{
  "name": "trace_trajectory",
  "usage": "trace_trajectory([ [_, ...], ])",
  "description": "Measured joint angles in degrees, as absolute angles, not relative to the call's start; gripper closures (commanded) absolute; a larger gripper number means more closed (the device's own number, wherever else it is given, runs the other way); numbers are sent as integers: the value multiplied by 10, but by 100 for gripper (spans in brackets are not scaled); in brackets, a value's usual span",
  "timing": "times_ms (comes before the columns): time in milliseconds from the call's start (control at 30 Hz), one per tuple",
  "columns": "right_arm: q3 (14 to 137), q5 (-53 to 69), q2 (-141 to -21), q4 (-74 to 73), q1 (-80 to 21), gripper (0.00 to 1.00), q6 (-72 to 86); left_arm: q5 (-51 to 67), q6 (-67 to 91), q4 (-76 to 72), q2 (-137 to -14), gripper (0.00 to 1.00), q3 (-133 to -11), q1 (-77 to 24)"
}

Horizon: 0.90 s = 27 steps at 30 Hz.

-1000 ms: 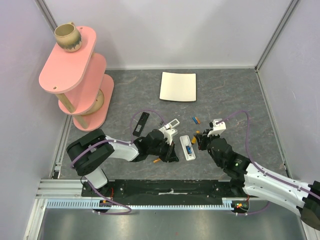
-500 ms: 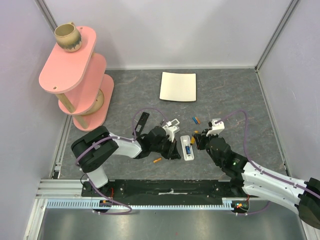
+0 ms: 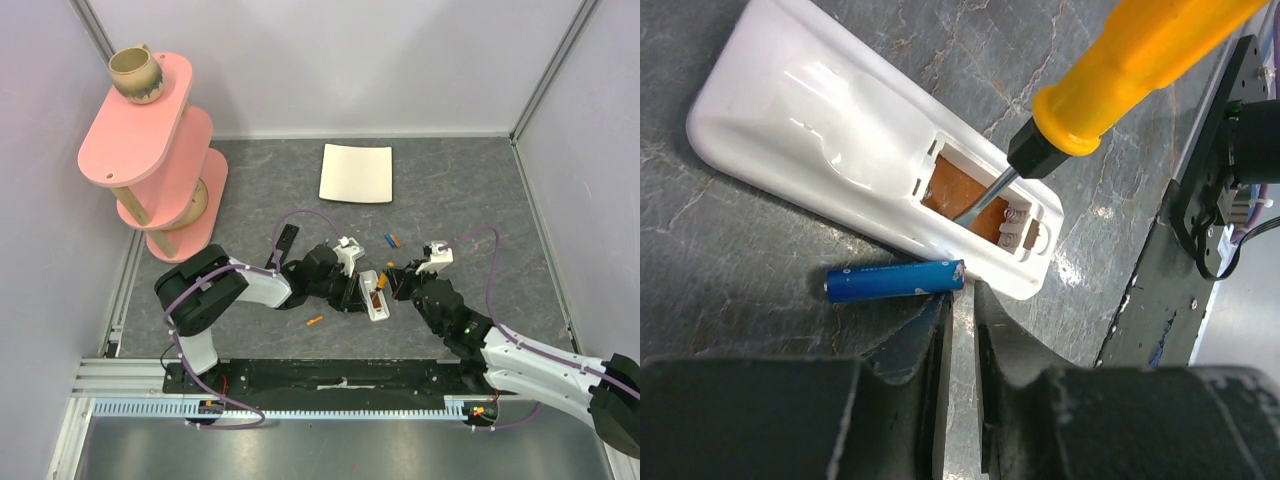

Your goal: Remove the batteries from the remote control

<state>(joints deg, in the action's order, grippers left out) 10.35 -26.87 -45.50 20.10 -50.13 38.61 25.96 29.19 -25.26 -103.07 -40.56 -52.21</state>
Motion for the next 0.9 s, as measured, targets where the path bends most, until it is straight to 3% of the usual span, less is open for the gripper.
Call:
trace_trajectory([
  [100,102,-268,-439,188,-501,100,387,259,293,-253,-1031,77,-406,-522],
  [200,102,-268,-429,175,-502,100,386,256,293,-251,-1027,69,-405,-522],
  [300,104,-264,-422,163,-502,100,385,245,293,-246,-1012,55,-397,-524],
  [500,121,-251,-410,139,-506,100,375,222,284,-223,-948,37,-363,-524],
  [800,154,-249,-378,113,-506,100,355,158,261,-207,-695,6,-287,-519],
  [900,159,-246,-376,107,-506,100,352,104,243,-175,-604,2,-274,-518],
])
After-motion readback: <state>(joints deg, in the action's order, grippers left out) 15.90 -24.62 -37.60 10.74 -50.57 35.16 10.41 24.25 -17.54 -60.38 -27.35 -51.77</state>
